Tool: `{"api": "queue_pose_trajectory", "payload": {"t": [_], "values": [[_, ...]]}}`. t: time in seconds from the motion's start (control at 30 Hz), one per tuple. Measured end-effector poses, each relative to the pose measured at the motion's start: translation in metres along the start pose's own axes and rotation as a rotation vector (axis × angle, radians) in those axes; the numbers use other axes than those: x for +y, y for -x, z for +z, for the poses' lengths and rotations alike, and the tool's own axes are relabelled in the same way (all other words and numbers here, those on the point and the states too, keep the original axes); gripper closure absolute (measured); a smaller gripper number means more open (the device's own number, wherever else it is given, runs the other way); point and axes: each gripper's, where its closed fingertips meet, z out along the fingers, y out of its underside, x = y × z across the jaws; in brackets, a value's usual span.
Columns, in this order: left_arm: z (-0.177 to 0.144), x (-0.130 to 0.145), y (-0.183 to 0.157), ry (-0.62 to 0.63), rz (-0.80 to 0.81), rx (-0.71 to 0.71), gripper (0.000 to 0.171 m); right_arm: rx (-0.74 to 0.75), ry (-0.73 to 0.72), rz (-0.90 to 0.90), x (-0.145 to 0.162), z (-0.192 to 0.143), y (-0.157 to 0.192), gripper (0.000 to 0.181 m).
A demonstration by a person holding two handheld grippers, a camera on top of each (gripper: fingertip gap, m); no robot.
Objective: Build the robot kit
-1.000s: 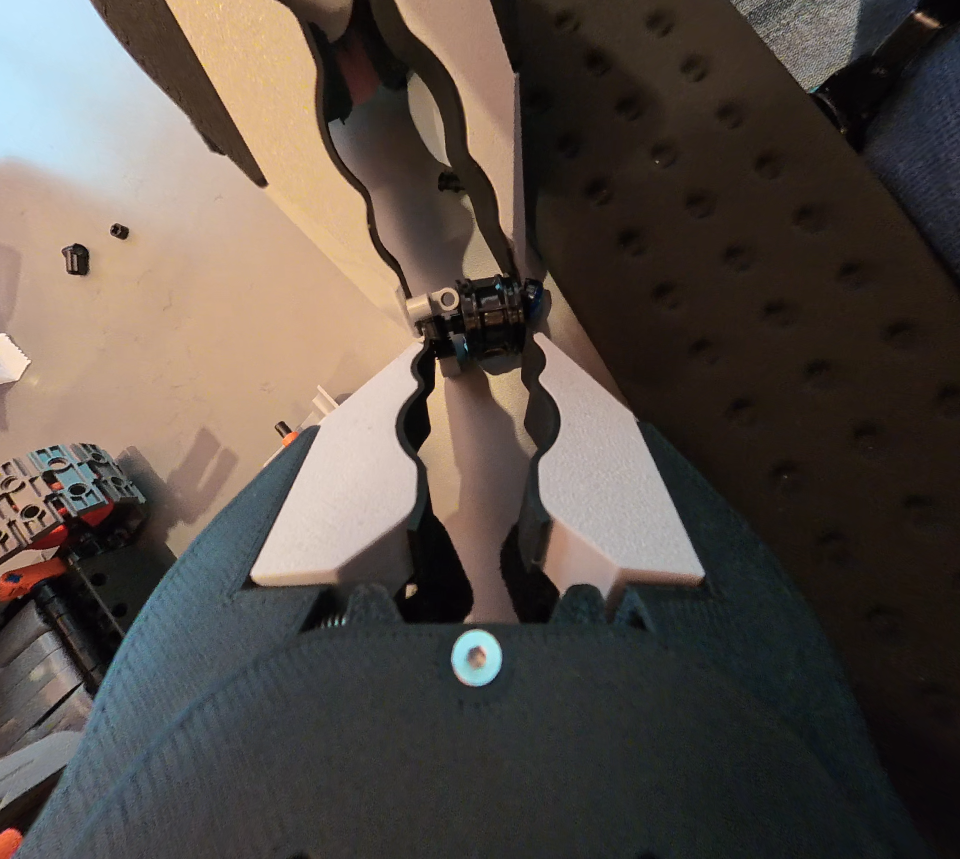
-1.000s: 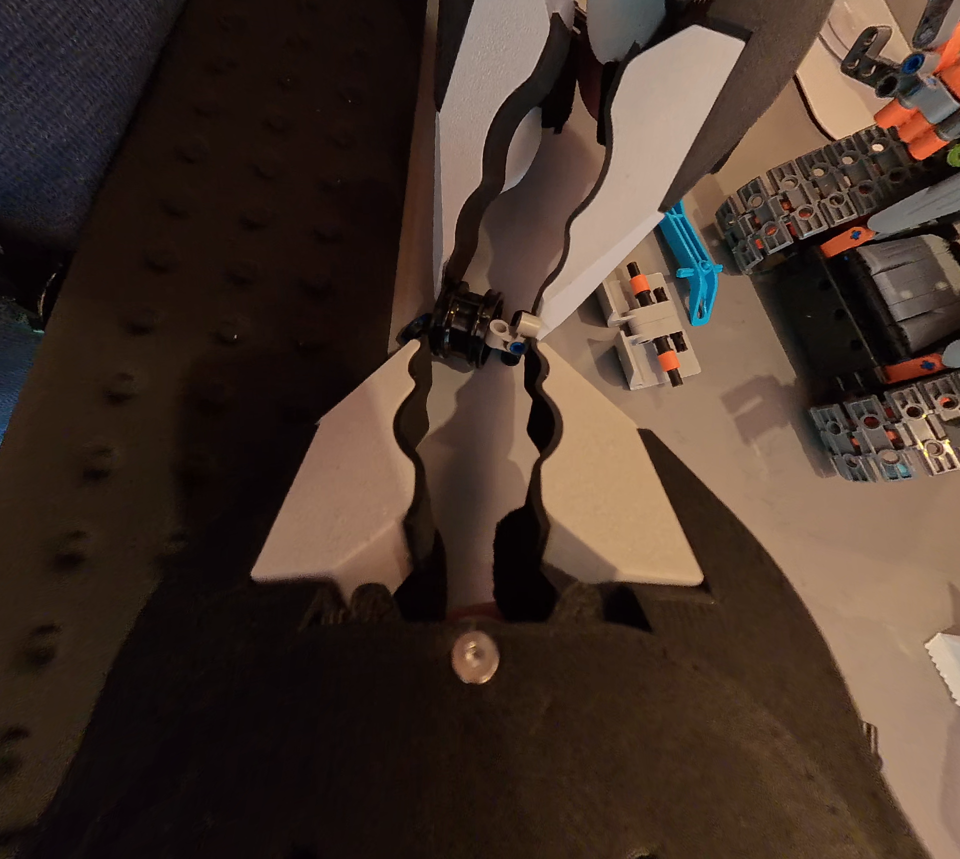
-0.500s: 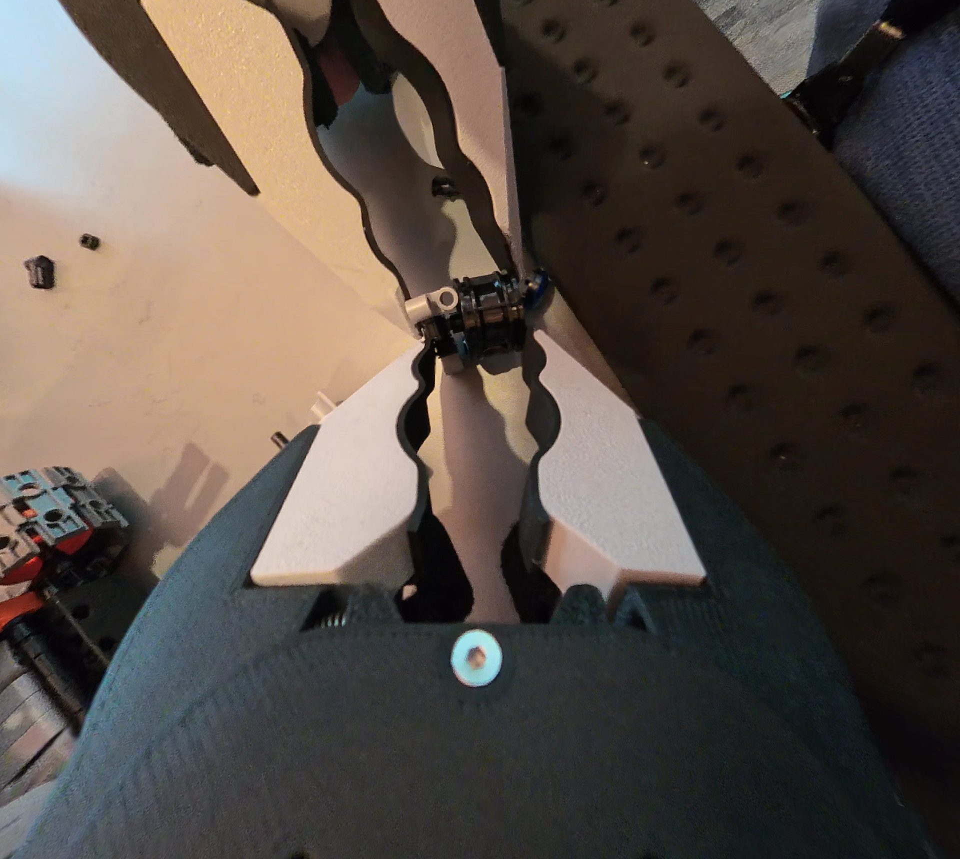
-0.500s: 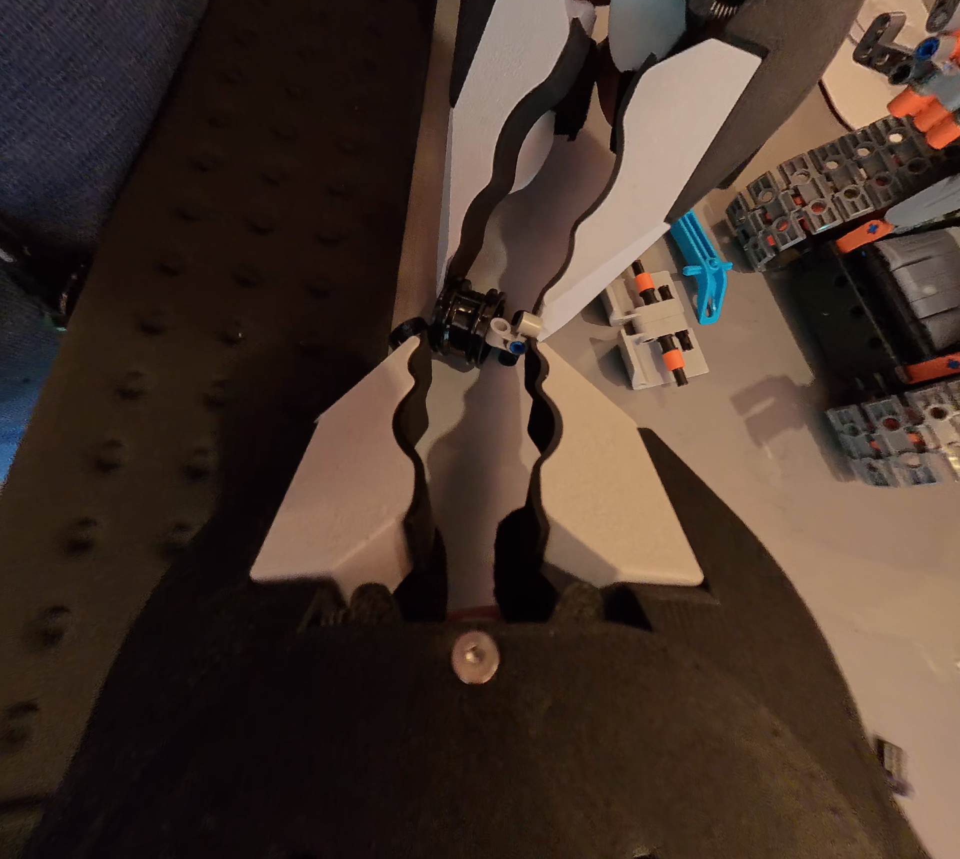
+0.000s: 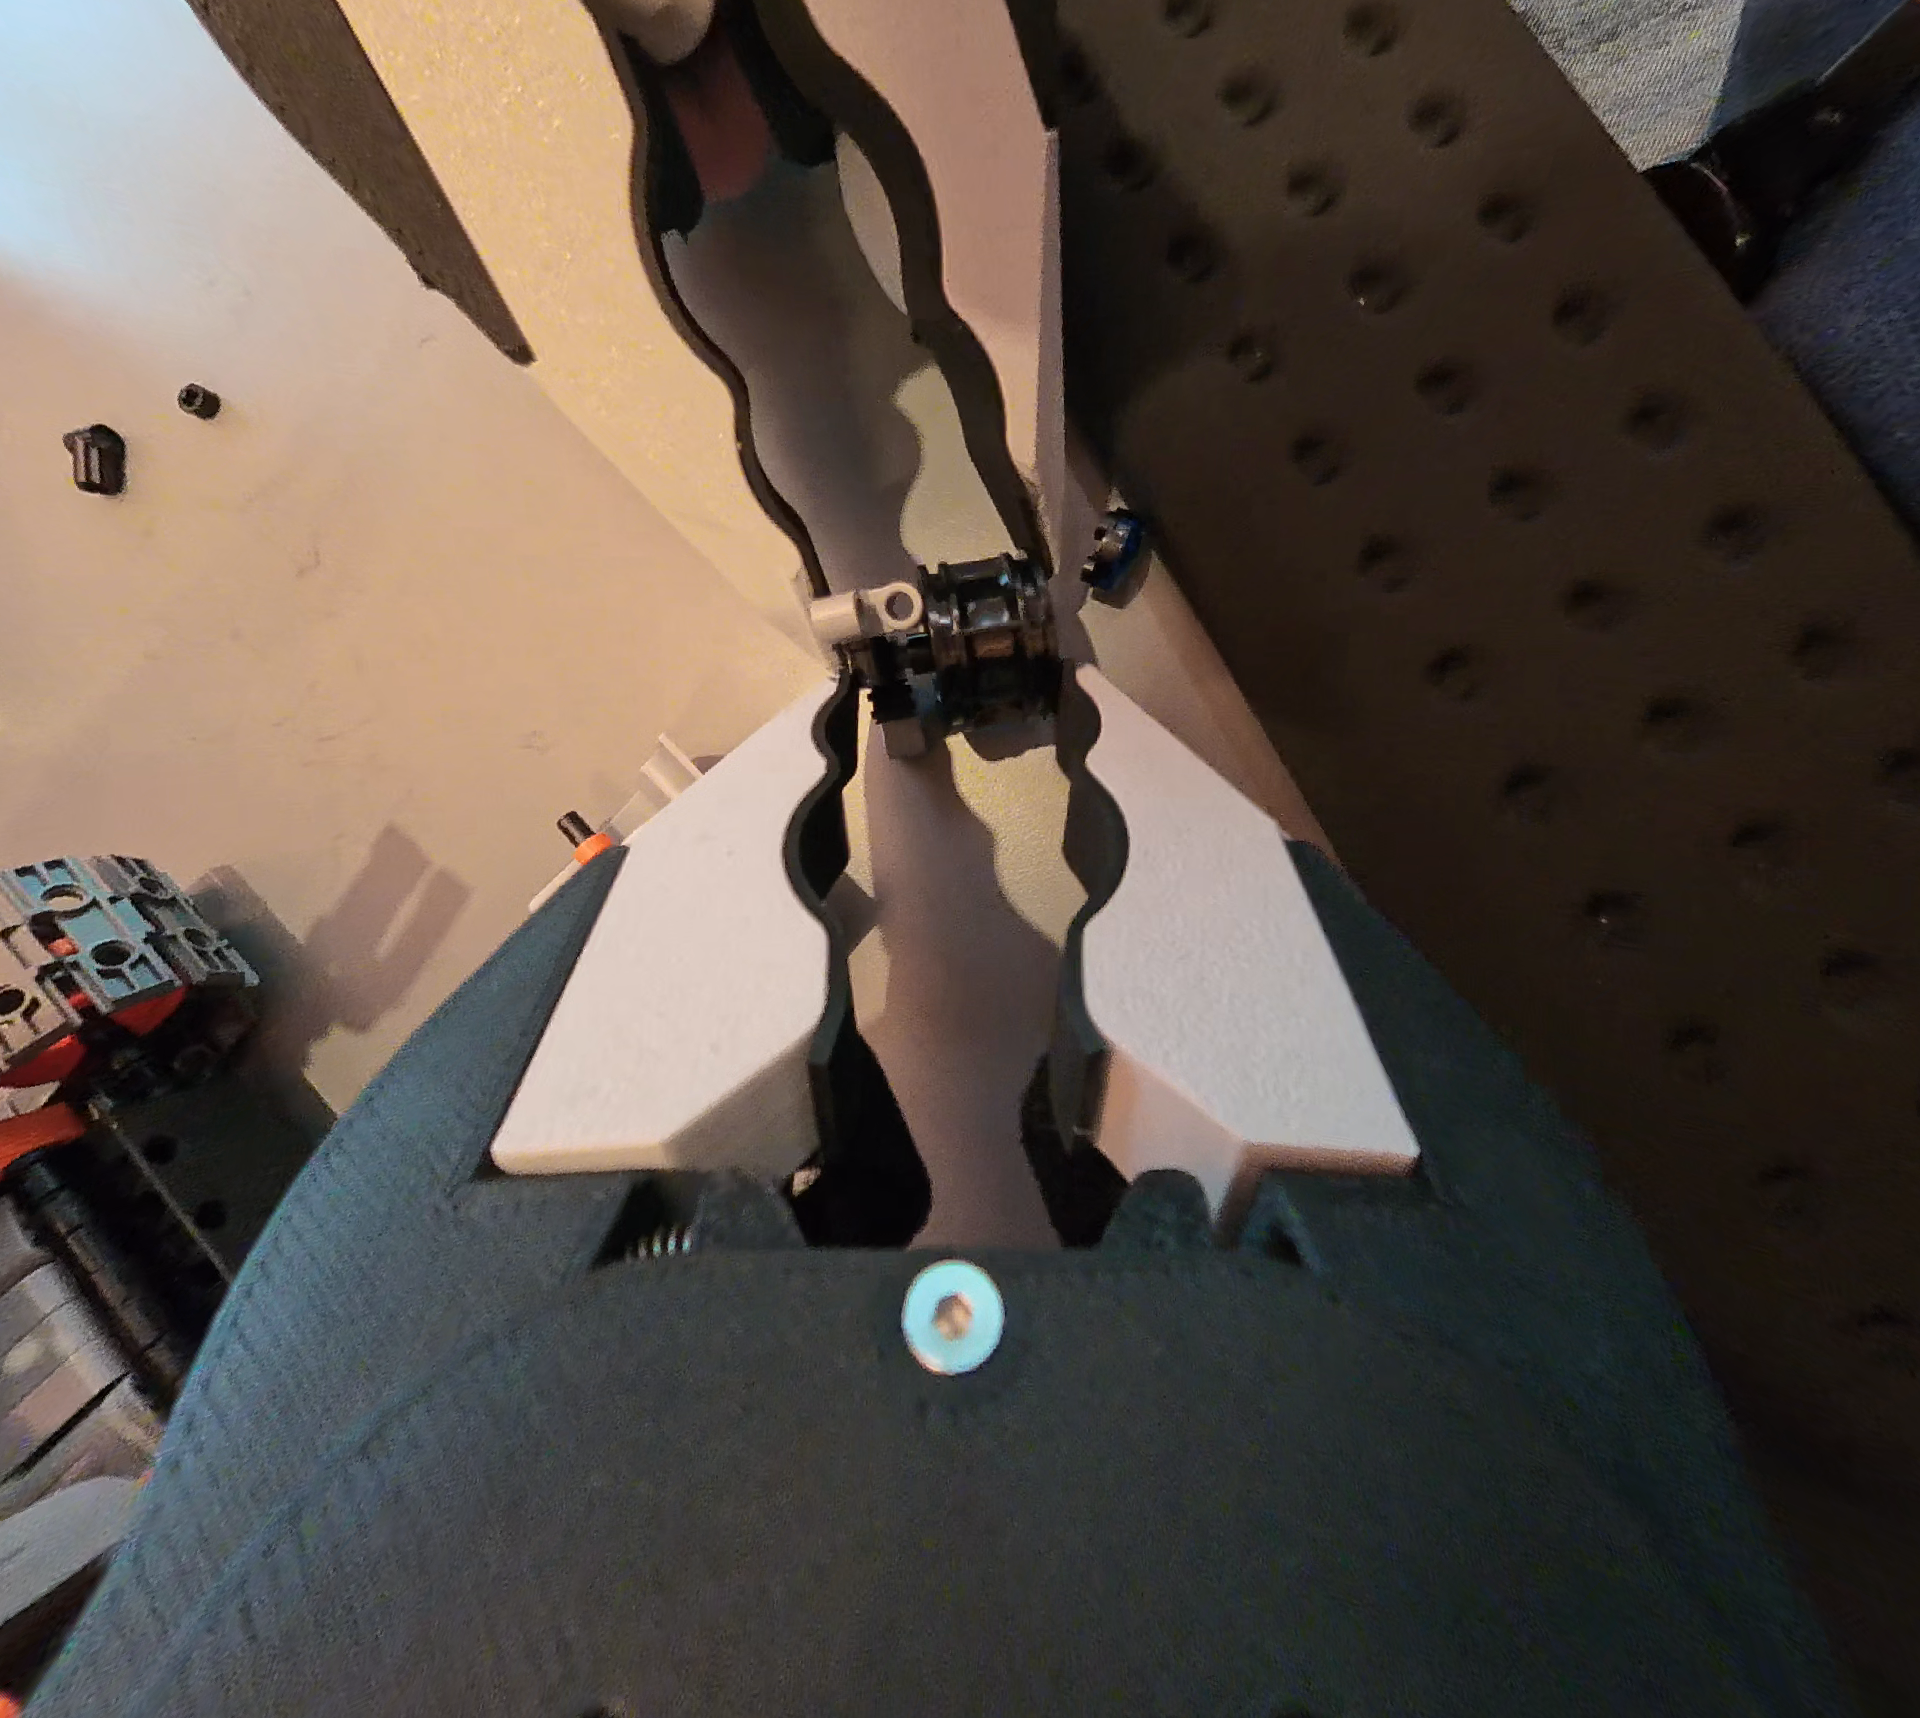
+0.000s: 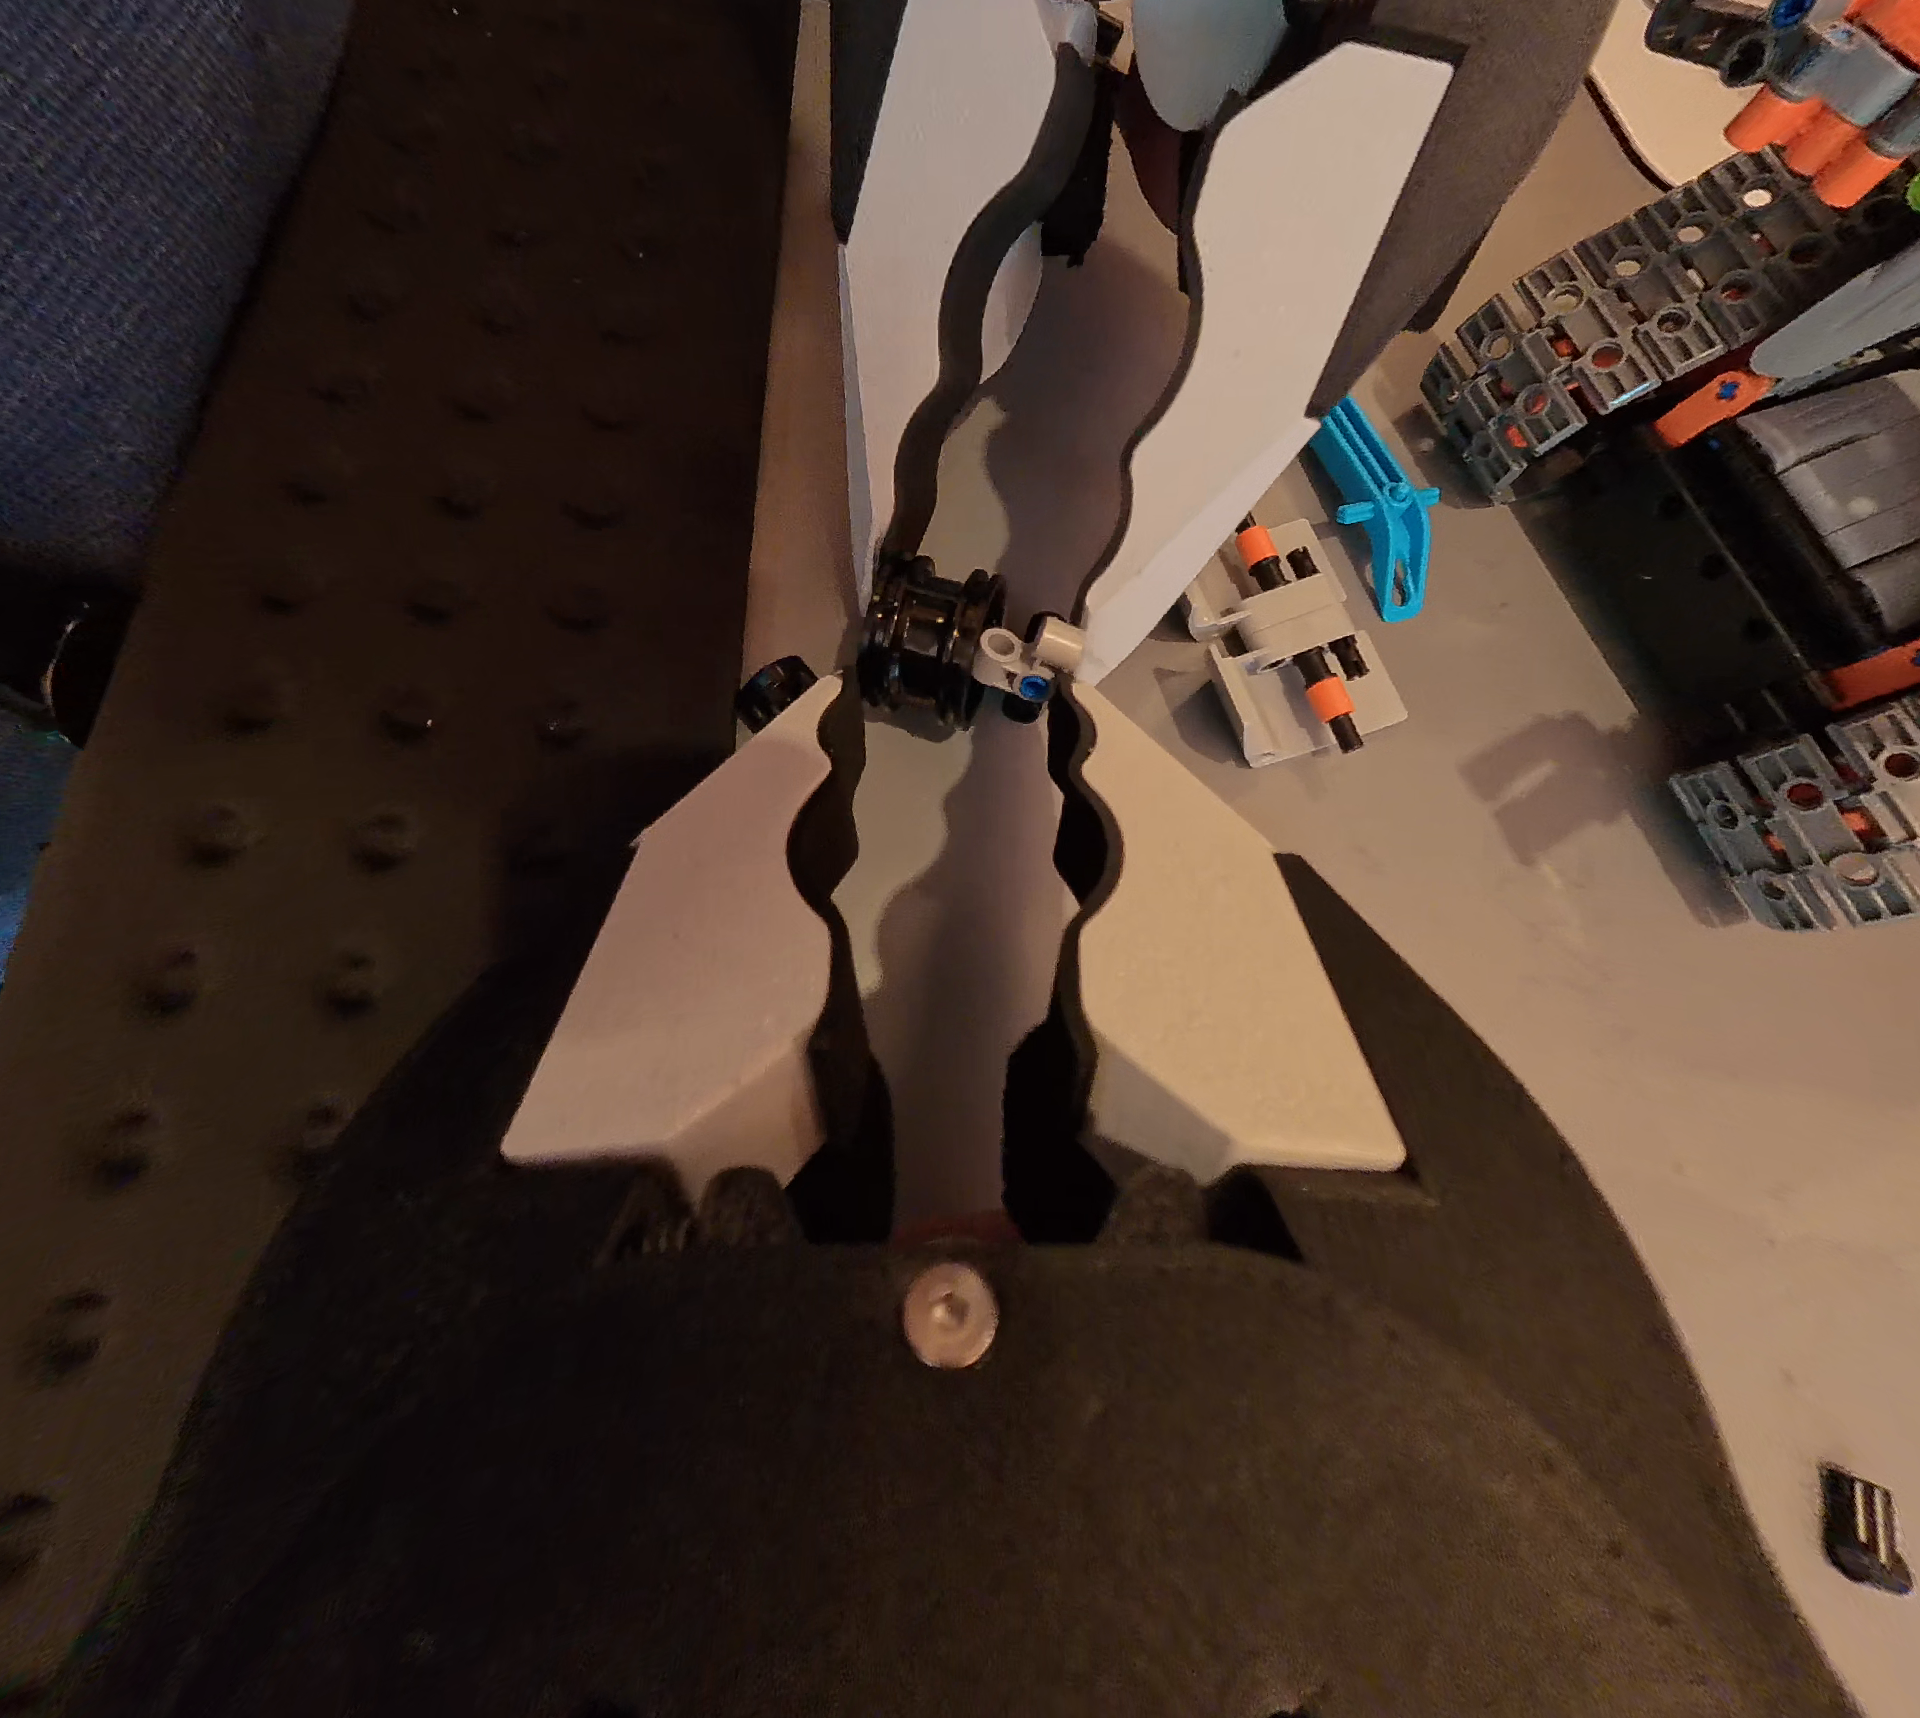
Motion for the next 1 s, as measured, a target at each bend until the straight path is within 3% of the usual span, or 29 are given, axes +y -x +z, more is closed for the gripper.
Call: {"api": "queue_pose_trajectory", "payload": {"t": [0.37,0.57,0.63,0.73,1.0], "values": [[0.001,0.003,0.004,-0.004,-0.036,0.003,0.135,-0.018,0.024,0.018,0.002,0.002,-0.005,0.149],[-0.020,-0.016,0.017,-0.211,-0.242,0.078,0.123,-0.032,-0.202,0.226,-0.019,-0.018,-0.023,0.149],[-0.023,-0.020,0.025,-0.255,-0.262,0.042,0.136,-0.049,-0.276,0.277,-0.028,-0.026,-0.026,0.148],[-0.028,-0.025,0.031,-0.278,-0.268,0.011,0.137,-0.059,-0.342,0.335,-0.034,-0.033,-0.032,0.148],[-0.024,-0.011,0.041,-0.074,-0.133,-0.165,0.137,0.042,-0.397,0.364,-0.036,-0.049,-0.047,0.153]]}}
